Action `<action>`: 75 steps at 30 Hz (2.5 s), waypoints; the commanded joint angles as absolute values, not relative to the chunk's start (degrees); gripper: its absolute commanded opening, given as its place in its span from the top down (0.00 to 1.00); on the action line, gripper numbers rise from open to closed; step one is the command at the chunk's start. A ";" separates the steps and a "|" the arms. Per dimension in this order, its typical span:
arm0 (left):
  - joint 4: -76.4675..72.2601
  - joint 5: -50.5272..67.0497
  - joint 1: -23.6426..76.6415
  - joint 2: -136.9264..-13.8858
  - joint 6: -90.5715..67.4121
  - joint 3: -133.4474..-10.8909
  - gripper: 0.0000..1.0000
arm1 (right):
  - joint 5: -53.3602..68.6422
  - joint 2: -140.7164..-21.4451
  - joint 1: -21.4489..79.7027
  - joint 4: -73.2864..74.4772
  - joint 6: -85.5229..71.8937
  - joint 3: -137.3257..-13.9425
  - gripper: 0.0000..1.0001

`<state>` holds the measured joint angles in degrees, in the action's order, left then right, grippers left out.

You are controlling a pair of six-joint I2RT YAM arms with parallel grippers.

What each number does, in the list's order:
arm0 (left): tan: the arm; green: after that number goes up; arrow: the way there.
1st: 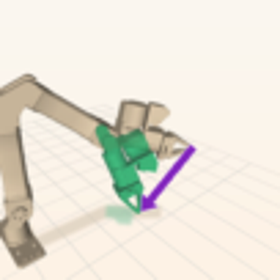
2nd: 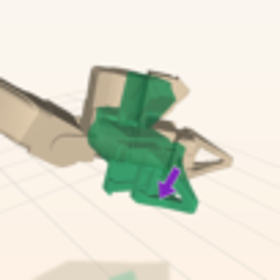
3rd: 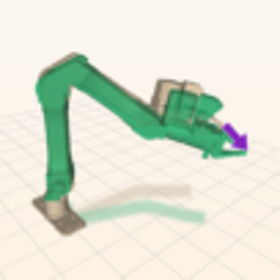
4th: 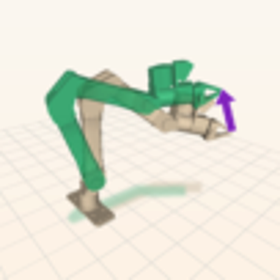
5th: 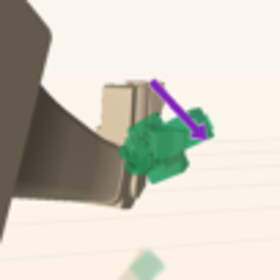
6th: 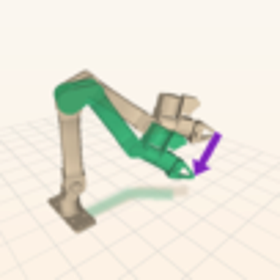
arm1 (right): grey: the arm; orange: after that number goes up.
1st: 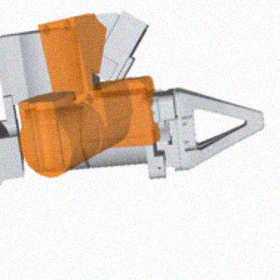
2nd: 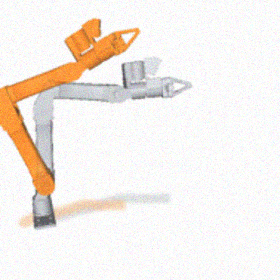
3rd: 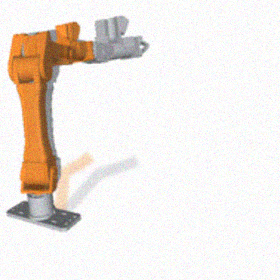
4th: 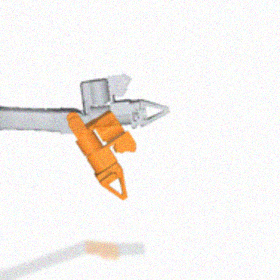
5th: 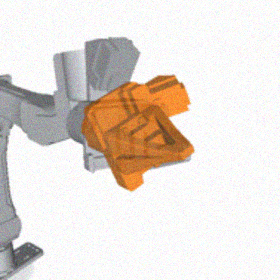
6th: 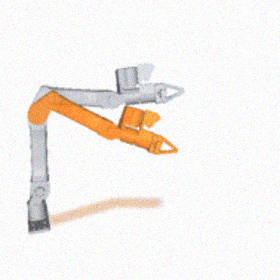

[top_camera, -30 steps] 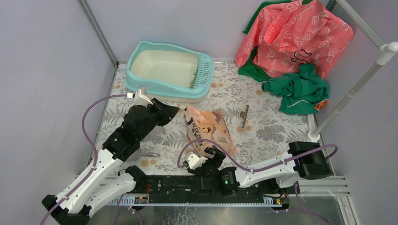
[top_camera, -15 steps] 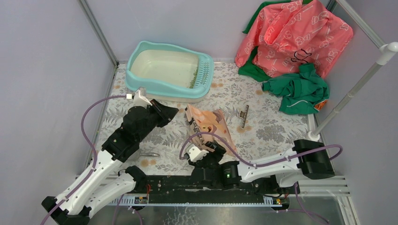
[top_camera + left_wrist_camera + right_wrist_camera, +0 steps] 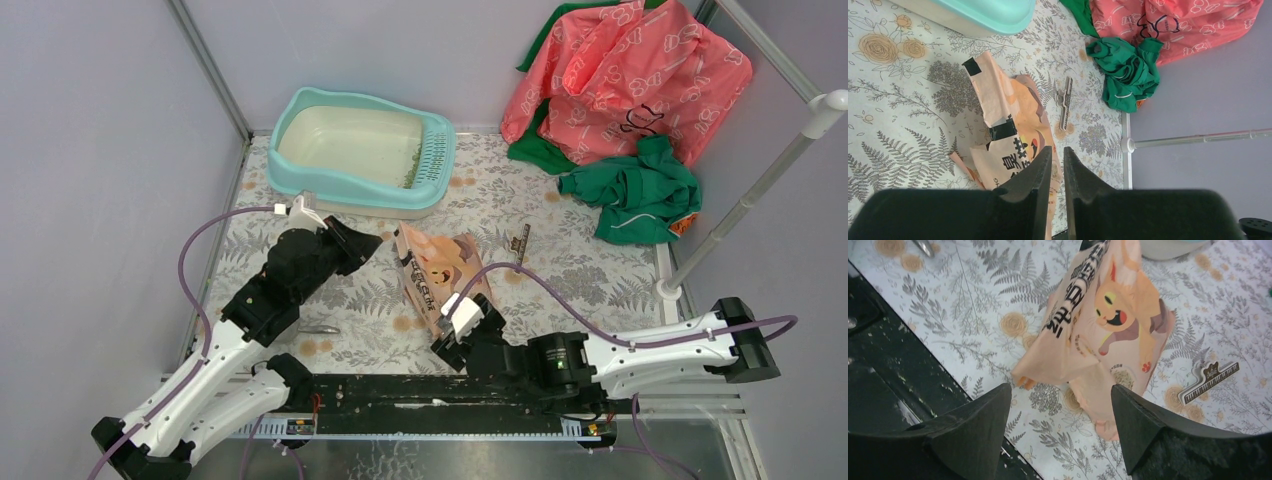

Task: Fill the litter box with clean litter
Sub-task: Open the cat litter bag at the center of the board.

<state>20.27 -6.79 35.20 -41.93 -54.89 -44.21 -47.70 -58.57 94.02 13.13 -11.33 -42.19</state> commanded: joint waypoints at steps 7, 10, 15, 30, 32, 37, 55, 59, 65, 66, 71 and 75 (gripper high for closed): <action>19.70 -7.19 34.80 -42.08 -53.96 -45.59 0.18 | -55.36 -71.85 97.29 19.54 -18.49 -45.98 0.20; 21.21 -8.39 34.75 -42.10 -53.46 -46.67 0.04 | -59.83 -74.63 97.89 19.35 -19.51 -46.25 0.20; 22.03 -8.95 34.64 -41.59 -53.10 -46.87 0.01 | -64.24 -74.72 97.88 14.11 -17.88 -44.44 0.20; 21.66 -8.35 34.37 -40.73 -53.17 -45.93 0.01 | -64.49 -80.10 96.27 -3.46 -6.59 -41.08 0.19; 21.70 -8.22 34.26 -40.74 -53.17 -45.80 0.01 | -66.10 -82.83 95.94 -4.70 -4.71 -42.18 0.18; 22.13 -8.35 34.20 -39.69 -53.14 -45.37 0.01 | -69.00 -86.44 95.45 -9.56 -0.98 -43.57 0.18; 21.72 -7.45 33.38 -39.10 -52.71 -44.06 0.01 | -77.48 -80.01 95.34 -29.28 14.20 -37.89 0.21; 21.40 -7.06 33.18 -39.38 -52.73 -43.88 0.01 | -77.11 -77.77 95.42 -31.99 16.02 -36.96 0.24; 21.20 -6.71 32.89 -39.56 -52.56 -43.62 0.01 | -75.50 -75.76 95.43 -33.78 17.23 -36.10 0.38; 21.13 -6.68 32.85 -39.55 -52.51 -43.52 0.01 | -75.22 -75.57 95.39 -33.94 17.37 -36.04 0.38; 20.66 -6.07 32.61 -39.90 -52.59 -43.20 0.01 | -74.75 -75.57 93.90 -32.85 16.06 -36.48 0.42; 20.65 -5.97 32.50 -39.88 -52.56 -43.16 0.01 | -73.56 -73.77 92.10 -25.47 9.20 -37.49 0.59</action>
